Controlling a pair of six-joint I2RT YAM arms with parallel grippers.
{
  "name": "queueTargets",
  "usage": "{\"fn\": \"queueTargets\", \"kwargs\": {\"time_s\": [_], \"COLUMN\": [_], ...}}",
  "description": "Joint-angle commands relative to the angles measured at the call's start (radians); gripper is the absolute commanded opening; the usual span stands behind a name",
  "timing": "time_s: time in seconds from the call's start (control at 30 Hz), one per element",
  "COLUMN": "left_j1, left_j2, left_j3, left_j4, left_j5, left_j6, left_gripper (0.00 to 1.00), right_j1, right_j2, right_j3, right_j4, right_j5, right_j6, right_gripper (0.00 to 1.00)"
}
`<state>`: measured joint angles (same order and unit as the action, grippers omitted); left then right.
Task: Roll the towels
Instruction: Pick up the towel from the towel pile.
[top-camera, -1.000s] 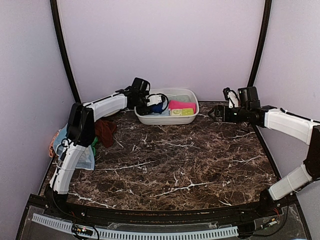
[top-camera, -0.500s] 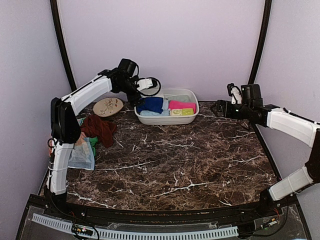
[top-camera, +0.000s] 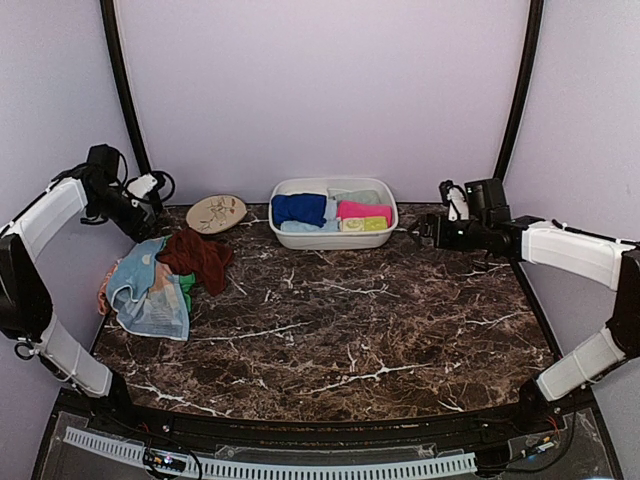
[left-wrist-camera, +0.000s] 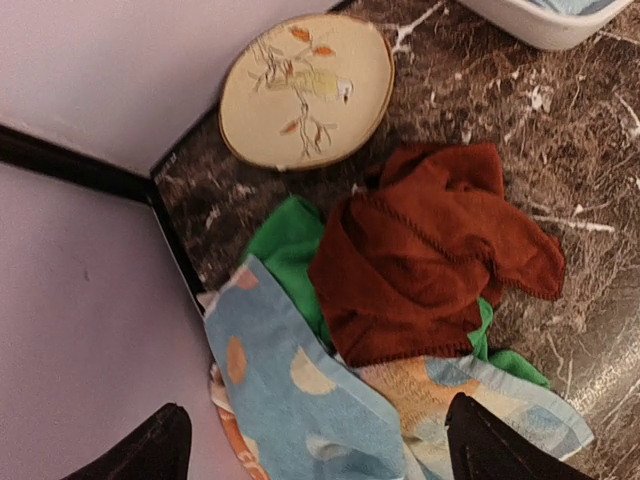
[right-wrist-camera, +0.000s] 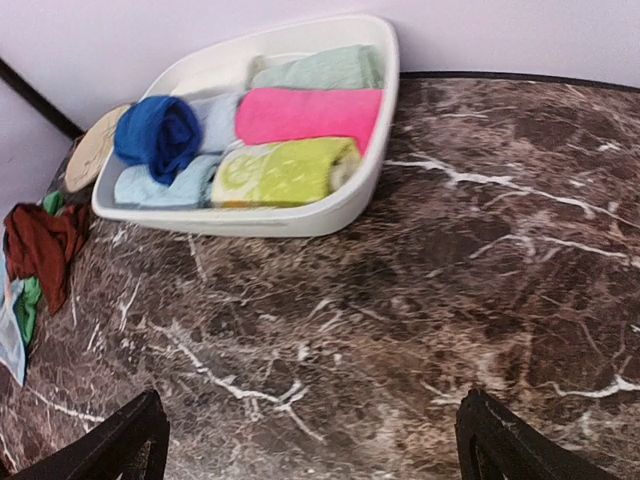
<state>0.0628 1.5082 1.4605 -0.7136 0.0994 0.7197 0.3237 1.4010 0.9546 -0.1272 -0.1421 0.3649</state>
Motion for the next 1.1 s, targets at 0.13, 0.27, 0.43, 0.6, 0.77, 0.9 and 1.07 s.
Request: {"fn": "queueTargets", "kwargs": {"time_s": [0.13,0.27,0.43,0.6,0.77,0.9,1.07], "left_j1": [0.155,0.156,0.157,0.158,0.158,0.157,0.157], "left_j2": [-0.044,-0.052,-0.035,-0.043,-0.132,-0.16,-0.101], "left_j3": [-0.292,-0.453,-0.57,-0.577,-0.578,-0.618,-0.603], "left_j4": [-0.021,0.099,0.212,0.262,0.222,0.254,0.167], "left_j5": [0.054,-0.062,-0.189,-0.308,-0.314,-0.336,-0.262], "left_j6": [-0.064,-0.046,-0.015,-0.029,0.023,0.073,0.039], "left_gripper": [0.83,0.81,0.73,0.7,0.71,0.71,0.71], "right_j1": [0.224,0.3,0.375,0.425,0.45,0.454,0.456], "right_j2": [0.007,-0.017,-0.033,-0.033,-0.017,0.003,0.006], "right_j3": [0.024,-0.006,-0.032,-0.043,-0.067,-0.074,-0.052], "right_j4": [-0.004,0.016,0.016,0.016,0.036,0.052,0.026], "right_j5": [0.158,0.201,0.229,0.232,0.221,0.208,0.208], "right_j6": [-0.018,0.011,0.019,0.026,0.036,0.04,0.025], "right_gripper": [0.98,0.93,0.86,0.82,0.8,0.76,0.74]}}
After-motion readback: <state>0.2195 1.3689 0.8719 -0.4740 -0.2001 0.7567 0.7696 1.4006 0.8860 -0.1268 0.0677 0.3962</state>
